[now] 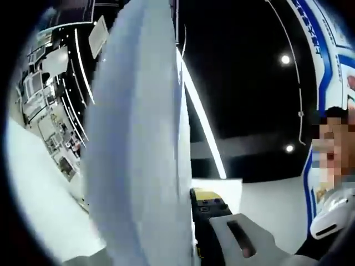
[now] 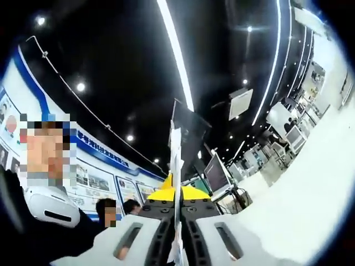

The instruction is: Organize the stack of printing papers by aligning and flattening the scattered papers on the table

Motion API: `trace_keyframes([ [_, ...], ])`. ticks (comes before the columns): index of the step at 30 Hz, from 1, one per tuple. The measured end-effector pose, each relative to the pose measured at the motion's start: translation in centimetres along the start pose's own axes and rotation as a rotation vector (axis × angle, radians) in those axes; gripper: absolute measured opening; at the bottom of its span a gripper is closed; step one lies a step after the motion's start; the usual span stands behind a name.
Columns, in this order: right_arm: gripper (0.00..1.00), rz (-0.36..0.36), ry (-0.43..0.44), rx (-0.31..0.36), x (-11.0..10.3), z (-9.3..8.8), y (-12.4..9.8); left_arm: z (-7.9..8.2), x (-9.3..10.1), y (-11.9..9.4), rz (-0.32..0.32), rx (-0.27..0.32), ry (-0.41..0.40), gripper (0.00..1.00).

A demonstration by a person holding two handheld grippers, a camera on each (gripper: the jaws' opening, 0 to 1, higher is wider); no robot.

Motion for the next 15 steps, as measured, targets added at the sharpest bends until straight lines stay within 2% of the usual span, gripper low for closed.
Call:
trace_keyframes([
  [2, 0.00, -0.032, -0.037, -0.030, 0.3, 0.6, -0.4, -0.2, -0.4, -0.2, 0.025, -0.027, 0.033, 0.10],
  [4, 0.00, -0.061, -0.050, -0.048, 0.6, 1.2, -0.9, -0.3, -0.5, -0.5, 0.017, -0.039, 0.025, 0.14],
  [6, 0.00, -0.087, -0.070, -0.070, 0.9, 2.1, -1.6, -0.8, -0.4, -0.8, -0.009, -0.093, 0.007, 0.16],
  [9, 0.00, -0.118, -0.101, -0.128, 1.2, 2.9, -2.7, -1.3, -0.1, -1.6, -0.031, -0.162, 0.076, 0.17],
  [12, 0.00, -0.143, -0.120, -0.172, 1.3, 3.7, -3.6, -1.4, 0.3, -2.3, -0.074, -0.224, 0.082, 0.17],
  [15, 0.00, -0.157, -0.127, -0.199, 1.2, 4.5, -4.4, -0.8, 0.7, -2.9, -0.113, -0.242, 0.099, 0.16],
])
Point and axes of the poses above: the point that each gripper's makers call its tool centre point, and the gripper's own axes: y roughly forward along the fingers, x roughly to its right, z roughly out of its top, the point moved 4 cm from there along -y, roughly backward along the fingers
